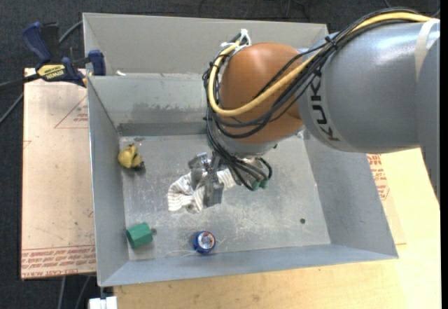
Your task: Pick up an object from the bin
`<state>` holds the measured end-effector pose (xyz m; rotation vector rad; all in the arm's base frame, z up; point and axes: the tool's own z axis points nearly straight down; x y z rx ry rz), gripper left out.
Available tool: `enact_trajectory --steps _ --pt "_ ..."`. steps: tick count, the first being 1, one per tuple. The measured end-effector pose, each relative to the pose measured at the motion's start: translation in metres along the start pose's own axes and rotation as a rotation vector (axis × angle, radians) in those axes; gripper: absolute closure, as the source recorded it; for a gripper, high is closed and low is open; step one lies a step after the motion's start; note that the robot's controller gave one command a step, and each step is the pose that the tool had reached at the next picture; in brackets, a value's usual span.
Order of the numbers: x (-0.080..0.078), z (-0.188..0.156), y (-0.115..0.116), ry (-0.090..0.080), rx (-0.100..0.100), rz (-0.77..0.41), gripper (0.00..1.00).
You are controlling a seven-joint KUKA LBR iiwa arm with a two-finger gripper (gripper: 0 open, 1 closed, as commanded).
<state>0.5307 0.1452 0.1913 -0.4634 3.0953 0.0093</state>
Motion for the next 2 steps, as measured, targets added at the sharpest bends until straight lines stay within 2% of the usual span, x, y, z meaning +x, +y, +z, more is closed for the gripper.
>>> enact_trajectory --steps 1,2 --pt "0.000 0.000 0.000 0.000 0.000 0.001 1.00" --pt "-0.008 -0.097 0.015 -0.003 -0.001 0.007 1.00"
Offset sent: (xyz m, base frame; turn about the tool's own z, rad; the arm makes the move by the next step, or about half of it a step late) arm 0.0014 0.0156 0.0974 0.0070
